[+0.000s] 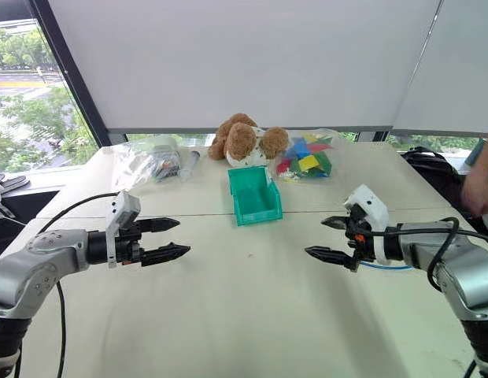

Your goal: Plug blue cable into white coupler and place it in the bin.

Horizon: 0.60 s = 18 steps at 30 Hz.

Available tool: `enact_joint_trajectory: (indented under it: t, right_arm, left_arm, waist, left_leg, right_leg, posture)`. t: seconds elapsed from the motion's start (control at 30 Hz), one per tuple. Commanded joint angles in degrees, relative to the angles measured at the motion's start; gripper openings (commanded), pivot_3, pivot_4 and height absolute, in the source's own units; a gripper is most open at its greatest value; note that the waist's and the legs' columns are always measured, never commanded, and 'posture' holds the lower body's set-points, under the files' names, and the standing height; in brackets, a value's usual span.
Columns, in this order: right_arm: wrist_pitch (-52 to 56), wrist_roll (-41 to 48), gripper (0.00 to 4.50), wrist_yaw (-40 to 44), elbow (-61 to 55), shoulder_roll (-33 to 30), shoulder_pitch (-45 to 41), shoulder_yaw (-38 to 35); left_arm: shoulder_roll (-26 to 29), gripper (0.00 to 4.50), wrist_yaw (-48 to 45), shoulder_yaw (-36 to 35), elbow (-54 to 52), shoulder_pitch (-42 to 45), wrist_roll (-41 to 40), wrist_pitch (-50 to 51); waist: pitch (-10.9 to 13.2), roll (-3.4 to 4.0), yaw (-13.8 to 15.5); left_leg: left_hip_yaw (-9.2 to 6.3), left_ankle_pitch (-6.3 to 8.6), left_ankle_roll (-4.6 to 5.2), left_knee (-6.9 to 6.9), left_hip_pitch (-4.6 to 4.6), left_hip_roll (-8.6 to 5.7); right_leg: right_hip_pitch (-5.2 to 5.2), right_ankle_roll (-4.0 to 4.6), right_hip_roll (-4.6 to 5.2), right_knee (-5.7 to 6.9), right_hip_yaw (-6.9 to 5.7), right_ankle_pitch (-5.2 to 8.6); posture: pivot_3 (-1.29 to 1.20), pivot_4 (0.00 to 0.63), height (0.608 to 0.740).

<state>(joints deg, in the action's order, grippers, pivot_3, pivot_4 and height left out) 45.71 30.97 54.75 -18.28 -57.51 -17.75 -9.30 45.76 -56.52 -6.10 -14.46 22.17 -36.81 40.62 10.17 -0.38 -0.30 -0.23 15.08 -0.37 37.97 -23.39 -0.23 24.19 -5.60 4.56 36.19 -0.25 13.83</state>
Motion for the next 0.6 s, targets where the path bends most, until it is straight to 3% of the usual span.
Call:
enact_joint_trajectory:
  t: [0.03, 0.4, 0.6]
  right_arm:
    - [-0.4, 0.5, 4.44, -0.5, -4.0, -1.1, 2.7, -3.7]
    - [1.0, 1.8, 4.44, -6.1, -10.7, 1.1, 13.1, -12.0]
    - [1.0, 1.9, 4.44, -7.2, -11.6, 0.6, 14.7, -11.9]
  left_arm:
    - [0.9, 4.50, -1.6, -1.4, -3.1, -0.6, -1.6, -0.5]
    - [-0.3, 4.50, 0.6, -1.7, -2.7, 1.5, -3.8, 1.2]
    - [-0.8, 4.50, -0.5, 0.1, -0.6, 2.9, -2.3, -0.2]
  waist:
    - [0.0, 0.00, 0.0]
    - [0.0, -0.01, 0.0]
    - [0.0, -0.01, -0.1]
  left_leg:
    - [0.00, 0.00, 0.00, 0.00, 0.00, 0.00]
    - [-0.02, 0.01, 0.02, 0.03, 0.01, 0.01]
    - [0.01, 0.02, 0.03, 0.07, 0.02, 0.00]
  right_leg:
    - [0.00, 0.00, 0.00, 0.00, 0.00, 0.00]
    - [-0.02, -0.01, -0.02, 0.01, 0.00, 0.00]
    - [-0.05, 0.00, -0.02, 0.01, 0.01, 0.00]
  posture:
    - [0.00, 0.150, 0.740]
    - [0.00, 0.150, 0.740]
    - [0.00, 0.150, 0.740]
